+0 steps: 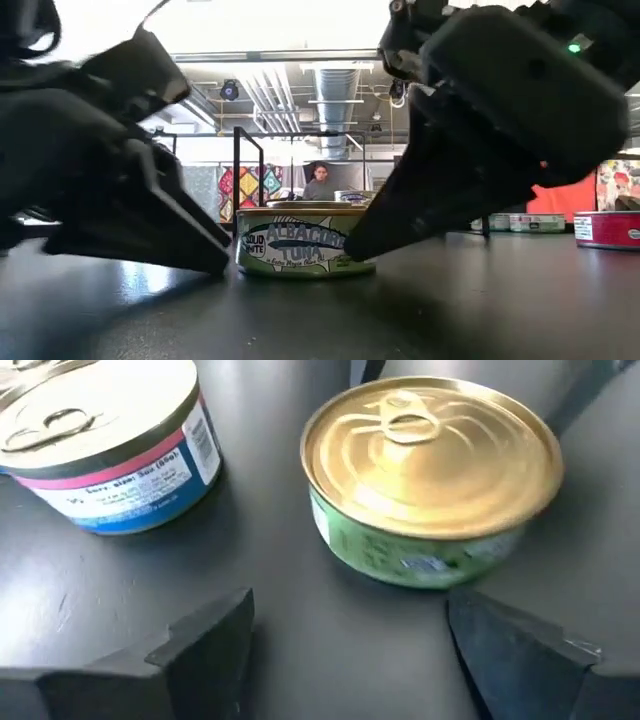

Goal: Stack canned seafood by type on shelf
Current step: Stack the green tuna can on top of the other green tuna can on the shelf

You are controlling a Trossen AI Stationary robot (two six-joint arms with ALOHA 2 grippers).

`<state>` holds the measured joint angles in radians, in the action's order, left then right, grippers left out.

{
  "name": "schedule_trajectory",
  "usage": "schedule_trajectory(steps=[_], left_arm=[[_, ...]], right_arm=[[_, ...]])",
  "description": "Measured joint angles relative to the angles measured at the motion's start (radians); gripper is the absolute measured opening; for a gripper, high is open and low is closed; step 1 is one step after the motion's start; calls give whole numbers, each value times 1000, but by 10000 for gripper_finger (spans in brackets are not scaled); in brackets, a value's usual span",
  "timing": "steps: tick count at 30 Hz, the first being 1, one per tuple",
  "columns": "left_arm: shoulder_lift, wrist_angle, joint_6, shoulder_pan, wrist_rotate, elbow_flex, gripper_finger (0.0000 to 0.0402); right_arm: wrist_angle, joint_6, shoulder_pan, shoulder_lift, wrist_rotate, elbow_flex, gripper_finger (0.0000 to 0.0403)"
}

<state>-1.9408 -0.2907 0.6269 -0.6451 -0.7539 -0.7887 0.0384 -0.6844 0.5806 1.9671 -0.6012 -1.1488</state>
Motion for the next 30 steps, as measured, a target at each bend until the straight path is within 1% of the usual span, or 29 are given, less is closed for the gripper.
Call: schedule_trajectory(steps=[6,8,10,12,14,18,21,23,24,26,30], left_arm=[[-4,-31,-68,19,10,-12,309],[-6,-29,-71,24,20,-26,309],[-16,-28,-71,26,21,-45,309],[-39,-34,-73,26,21,-72,309],[-76,-42,-74,23,13,-99,309],[-107,-47,-82,-8,-21,-115,309],[-88,-47,-73,-44,-23,-80,309],[-75,-68,-27,-69,-22,-39,309],[-74,-104,-6,-75,-17,-16,309],[-94,-233,2,-81,-9,38,309],[-151,-508,-93,-85,-22,106,309]], right_arm=[[-29,-7,-13,0,16,-2,393],[-29,7,-18,0,4,-1,393],[-29,54,-23,0,-5,4,393],[-49,89,-24,0,-46,21,393],[-120,121,-23,0,-74,58,393],[-298,180,-13,-1,-66,144,393],[-413,187,-2,-1,-60,216,393],[-499,204,4,-1,-60,264,393],[-541,213,5,-1,-61,285,393],[-618,237,4,-1,-61,324,393],[-732,314,-20,10,-63,357,393]])
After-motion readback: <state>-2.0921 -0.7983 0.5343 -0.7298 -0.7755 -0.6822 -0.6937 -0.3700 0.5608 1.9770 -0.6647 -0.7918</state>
